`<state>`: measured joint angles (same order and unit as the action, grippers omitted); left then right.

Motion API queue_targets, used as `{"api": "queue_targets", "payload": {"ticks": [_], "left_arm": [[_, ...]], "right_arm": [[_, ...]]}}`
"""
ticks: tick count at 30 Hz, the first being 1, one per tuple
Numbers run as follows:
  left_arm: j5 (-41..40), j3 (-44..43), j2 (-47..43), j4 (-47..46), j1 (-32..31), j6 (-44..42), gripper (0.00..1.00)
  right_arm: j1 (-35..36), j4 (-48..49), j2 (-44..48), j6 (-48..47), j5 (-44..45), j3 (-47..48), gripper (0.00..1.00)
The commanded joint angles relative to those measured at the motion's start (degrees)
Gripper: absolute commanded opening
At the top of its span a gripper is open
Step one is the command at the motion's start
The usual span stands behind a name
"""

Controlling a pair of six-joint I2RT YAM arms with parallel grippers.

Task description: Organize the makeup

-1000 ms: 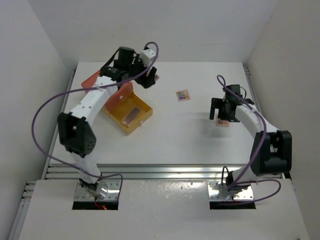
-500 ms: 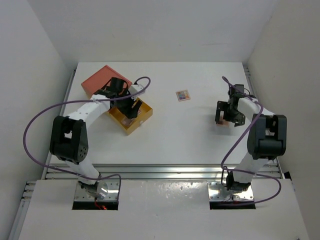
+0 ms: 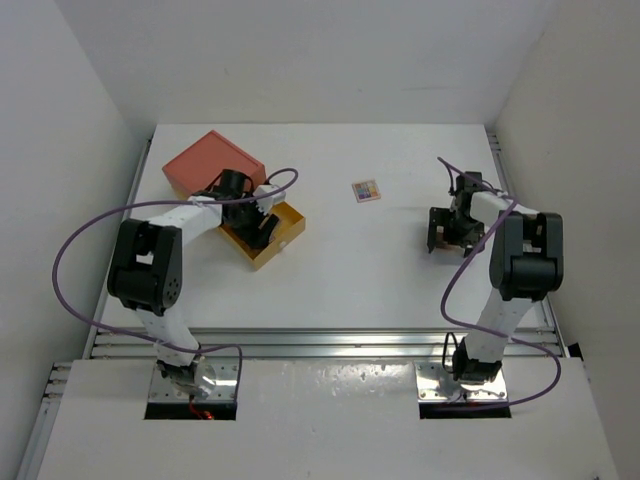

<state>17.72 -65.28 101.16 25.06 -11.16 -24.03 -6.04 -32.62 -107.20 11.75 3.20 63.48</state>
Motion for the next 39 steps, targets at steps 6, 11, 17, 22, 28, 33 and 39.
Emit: {"api": "queue_targets", "payload": {"ticks": [6,11,17,22,28,33,39], "left_arm": [[1.4,0.9,-0.4,-2.2,0.5,-1.2,0.7],[1.4,0.9,-1.7,-0.5,1.1,-1.7,0.82],[-0.2,0.9,-2.7,-0.4,1.6,-1.7,0.92],[-1.5,0.2,-3.3,0.1,1.6,-1.7,1.0],[-1.4,-4.8,-6.1,1.7,1.6,-1.2,1.0],[-0.1,-10.8,-10.4,2.3,2.6,1.5,1.0],[-1.4,-13.3,-14.2,2.3,5.9,13.0,1.0]], "right_arm": [[-0.5,3.9,-2.9,0.1,-1.0,5.3,1.0],[-0.4,4.1,-4.5,2.0,-2.3,5.6,0.96],[-0.4,4.3,-4.3,2.9,-1.6,4.4,0.74],[-0.4,6.1,-2.7,2.9,-2.1,1.5,0.42],[-0.5,6.8,0.1,2.6,-2.9,0.8,0.16],[1.5,7.0,5.3,2.2,-4.4,1.5,0.07],[10.5,8.7,10.0,1.1,-5.5,5.0,0.06]]}}
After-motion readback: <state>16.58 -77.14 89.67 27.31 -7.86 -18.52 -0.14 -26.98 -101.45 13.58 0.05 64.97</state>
